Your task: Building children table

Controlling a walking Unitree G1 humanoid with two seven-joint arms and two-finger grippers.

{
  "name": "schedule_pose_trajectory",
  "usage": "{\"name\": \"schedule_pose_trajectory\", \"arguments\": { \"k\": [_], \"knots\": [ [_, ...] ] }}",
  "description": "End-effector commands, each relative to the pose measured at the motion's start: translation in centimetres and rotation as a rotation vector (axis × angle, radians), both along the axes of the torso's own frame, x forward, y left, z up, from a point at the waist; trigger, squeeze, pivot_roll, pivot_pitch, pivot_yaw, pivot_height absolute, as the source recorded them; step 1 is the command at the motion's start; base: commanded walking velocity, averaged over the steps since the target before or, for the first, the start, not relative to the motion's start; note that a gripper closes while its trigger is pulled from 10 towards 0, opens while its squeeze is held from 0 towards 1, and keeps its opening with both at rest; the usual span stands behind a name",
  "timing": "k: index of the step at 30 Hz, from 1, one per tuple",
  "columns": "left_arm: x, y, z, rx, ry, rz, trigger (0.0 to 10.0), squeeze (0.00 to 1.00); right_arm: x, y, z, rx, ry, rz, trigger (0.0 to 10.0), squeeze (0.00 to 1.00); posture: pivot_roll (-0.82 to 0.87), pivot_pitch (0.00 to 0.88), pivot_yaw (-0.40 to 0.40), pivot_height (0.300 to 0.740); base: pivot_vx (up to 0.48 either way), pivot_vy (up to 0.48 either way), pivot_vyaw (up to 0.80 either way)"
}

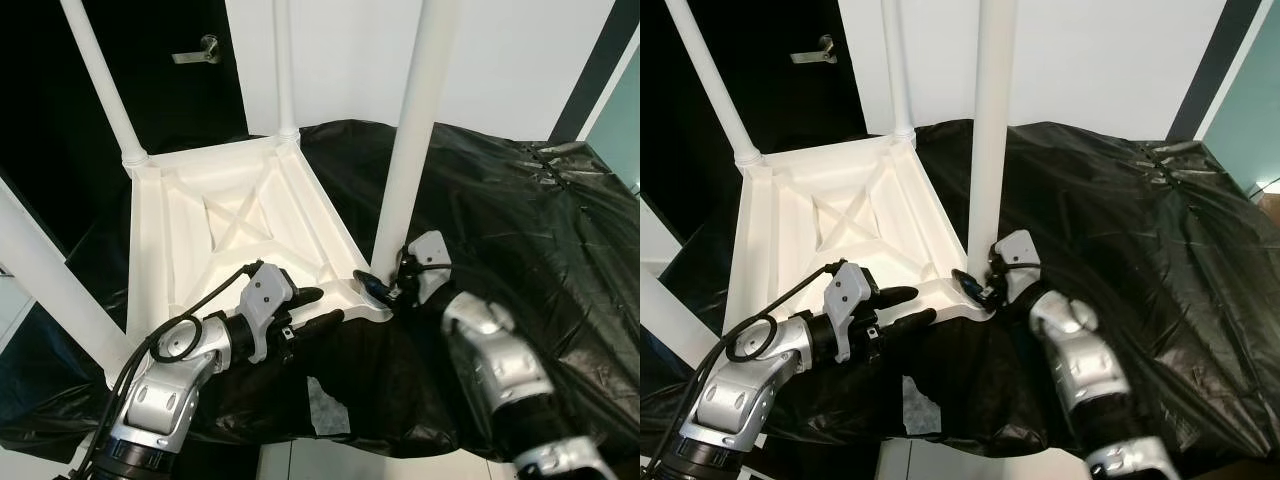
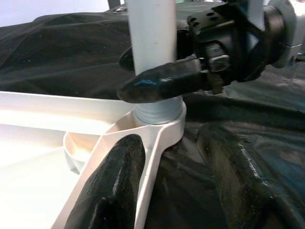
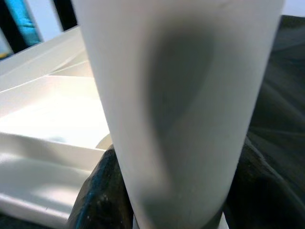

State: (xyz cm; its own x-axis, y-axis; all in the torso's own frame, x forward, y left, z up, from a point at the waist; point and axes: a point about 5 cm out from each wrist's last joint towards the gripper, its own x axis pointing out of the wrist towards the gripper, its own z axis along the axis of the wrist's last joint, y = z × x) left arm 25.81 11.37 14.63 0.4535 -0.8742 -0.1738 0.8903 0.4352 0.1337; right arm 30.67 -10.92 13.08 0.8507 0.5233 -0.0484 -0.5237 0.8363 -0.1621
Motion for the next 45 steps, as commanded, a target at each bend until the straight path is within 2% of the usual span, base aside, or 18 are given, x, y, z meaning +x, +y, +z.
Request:
{"name": "schedule_pose_trajectory", "arguments": {
  "k": [1,3,6,7,8,9,13,21,22,24,25,33,34,36,37,41,44,45],
  "knots": [
    [0.0,0.1,-0.2,0.010,-0.002,0.040,10.0,0.00,-0.5,0.3,-1.6,-0.014,0.073,-0.086,10.0,0.00,0.00,0.000,-0.003,0.740,0.000,0.000,0.00],
    [-0.1,0.1,-0.2,0.010,0.000,0.040,10.0,0.00,-0.7,0.5,-1.7,0.002,0.073,-0.125,10.0,0.00,0.00,0.000,-0.004,0.740,0.000,0.000,0.00],
    [-0.5,0.0,-0.4,0.006,0.015,0.035,10.0,0.00,-1.2,1.4,-2.1,0.040,0.100,-0.330,10.0,0.00,0.00,0.000,-0.002,0.740,0.000,0.000,0.00],
    [-0.5,0.0,-0.4,0.006,0.015,0.035,10.0,0.00,-1.2,1.4,-2.1,0.040,0.100,-0.330,10.0,0.00,0.00,0.000,-0.002,0.740,0.000,0.000,0.00],
    [-0.7,0.0,-0.5,0.005,0.020,0.033,10.0,0.00,-1.4,1.9,-2.2,0.068,0.108,-0.397,10.0,0.00,0.00,0.000,-0.004,0.740,0.000,0.000,0.00],
    [-0.8,-0.1,-0.5,0.001,0.027,0.028,10.0,0.00,-2.0,3.6,-1.9,0.130,0.117,-0.380,10.0,0.00,-0.01,0.000,-0.004,0.740,0.000,0.000,0.00],
    [-0.9,-0.2,-0.6,0.001,0.029,0.028,10.0,0.00,-2.4,4.9,-1.4,0.163,0.108,-0.295,10.0,0.00,-0.01,0.000,-0.004,0.740,0.000,0.000,0.00],
    [-0.8,-0.1,-0.3,-0.001,0.021,0.032,10.0,0.00,-2.2,3.9,-0.4,0.154,0.062,-0.347,10.0,0.00,0.00,0.000,-0.013,0.740,0.000,0.000,0.00],
    [-0.7,-0.1,-0.2,0.000,0.018,0.036,10.0,0.00,-2.1,3.5,-0.2,0.138,0.044,-0.353,10.0,0.87,0.00,0.000,-0.016,0.740,0.000,0.000,0.00],
    [-0.7,0.0,-0.1,0.000,0.016,0.039,10.0,0.00,-2.1,3.3,0.0,0.126,0.033,-0.358,10.0,0.87,0.00,0.000,-0.015,0.740,0.000,0.000,0.00],
    [-0.6,0.0,-0.1,0.000,0.013,0.040,10.0,0.00,-2.2,2.9,0.1,0.121,0.024,-0.350,10.0,1.00,0.00,0.000,-0.018,0.740,0.000,0.000,0.00],
    [-0.3,0.0,0.4,-0.005,-0.004,0.051,10.0,0.00,-3.3,0.2,0.8,0.105,-0.044,-0.205,10.0,1.00,0.00,0.000,-0.017,0.740,0.000,0.000,0.00],
    [-0.3,-0.2,0.5,-0.008,-0.007,0.046,10.0,0.00,-3.8,-1.0,1.0,0.090,-0.049,-0.084,10.0,1.00,-0.01,0.000,-0.011,0.740,0.000,0.000,0.00],
    [-0.3,-0.2,0.4,-0.009,-0.008,0.045,10.0,0.00,-3.9,-1.3,1.0,0.080,-0.048,-0.049,10.0,1.00,-0.01,0.000,-0.011,0.740,0.000,0.000,0.00],
    [-0.3,-0.2,0.4,-0.006,-0.008,0.043,10.0,0.00,-4.0,-2.0,0.9,0.077,-0.033,0.002,10.0,0.00,0.00,0.000,-0.012,0.740,0.000,0.000,0.00],
    [-0.2,0.1,0.5,-0.003,-0.011,0.043,10.0,0.00,-3.4,-3.7,1.0,0.054,-0.022,0.085,10.0,0.00,0.00,0.000,-0.013,0.740,0.000,0.000,0.00],
    [-0.2,0.2,0.6,-0.002,-0.012,0.043,10.0,0.00,-3.2,-3.9,1.2,0.049,-0.018,0.120,10.0,0.00,0.00,0.000,-0.011,0.740,0.000,0.000,0.00],
    [-0.2,0.3,0.6,0.001,-0.012,0.041,10.0,0.00,-2.9,-4.0,1.2,0.027,-0.003,0.189,10.0,0.00,0.00,0.000,-0.008,0.740,0.000,0.000,0.00]
  ]
}}
